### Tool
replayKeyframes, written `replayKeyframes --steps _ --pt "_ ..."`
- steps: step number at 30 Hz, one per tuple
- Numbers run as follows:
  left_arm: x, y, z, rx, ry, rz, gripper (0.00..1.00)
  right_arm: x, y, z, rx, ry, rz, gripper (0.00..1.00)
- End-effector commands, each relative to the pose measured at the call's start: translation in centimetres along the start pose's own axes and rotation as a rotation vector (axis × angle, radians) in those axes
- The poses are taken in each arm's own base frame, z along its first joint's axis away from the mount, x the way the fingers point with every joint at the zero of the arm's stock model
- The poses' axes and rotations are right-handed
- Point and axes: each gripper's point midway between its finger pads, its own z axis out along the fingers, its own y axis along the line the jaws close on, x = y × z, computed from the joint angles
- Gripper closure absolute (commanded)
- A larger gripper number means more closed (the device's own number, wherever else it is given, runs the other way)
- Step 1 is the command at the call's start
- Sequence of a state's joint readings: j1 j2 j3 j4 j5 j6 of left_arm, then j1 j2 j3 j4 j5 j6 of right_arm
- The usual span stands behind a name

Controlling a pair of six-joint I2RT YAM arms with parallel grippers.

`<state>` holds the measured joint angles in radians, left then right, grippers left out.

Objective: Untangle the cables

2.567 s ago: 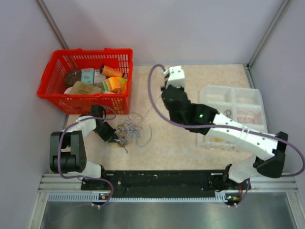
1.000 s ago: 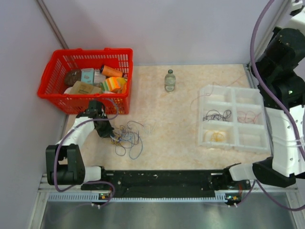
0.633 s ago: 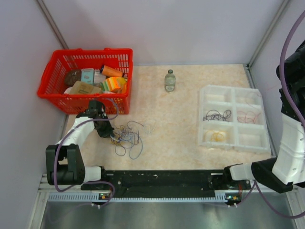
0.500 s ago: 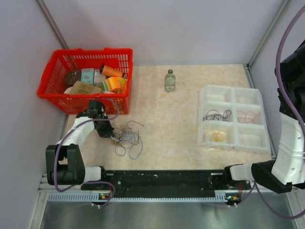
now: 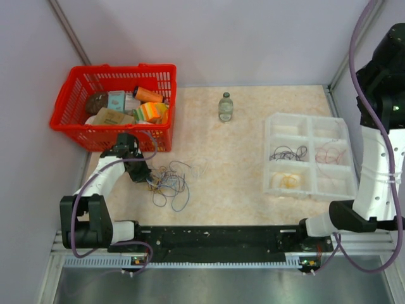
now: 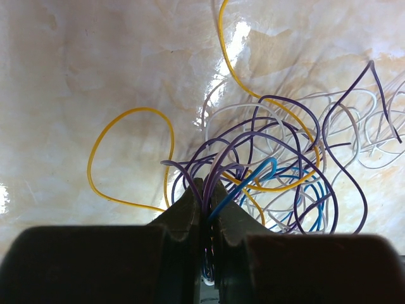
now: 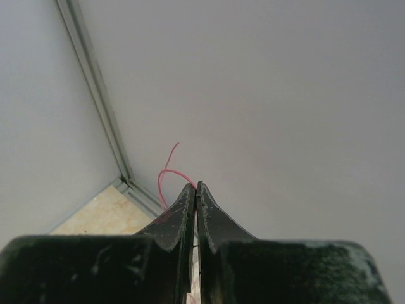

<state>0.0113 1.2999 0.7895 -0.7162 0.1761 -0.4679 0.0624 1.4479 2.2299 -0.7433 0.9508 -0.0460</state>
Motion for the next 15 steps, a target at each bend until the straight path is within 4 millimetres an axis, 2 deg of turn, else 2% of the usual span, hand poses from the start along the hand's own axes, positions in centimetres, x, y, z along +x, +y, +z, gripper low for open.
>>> replayKeyframes --steps 1,8,15 --pt "-1.2 -1.2 -0.4 0.051 -0.044 0.04 0.98 -5.0 -3.9 -2.1 0.024 -0.109 0.131 1.0" --pt "-1.0 -1.2 -0.4 0.05 -0.039 0.043 0.98 -8.2 -5.9 -3.4 0.029 -0.188 0.204 1.0" --pt "-1.0 -1.1 -0.2 0.048 -0.035 0.039 0.98 -10.0 -5.6 -3.2 0.026 -0.243 0.234 1.0"
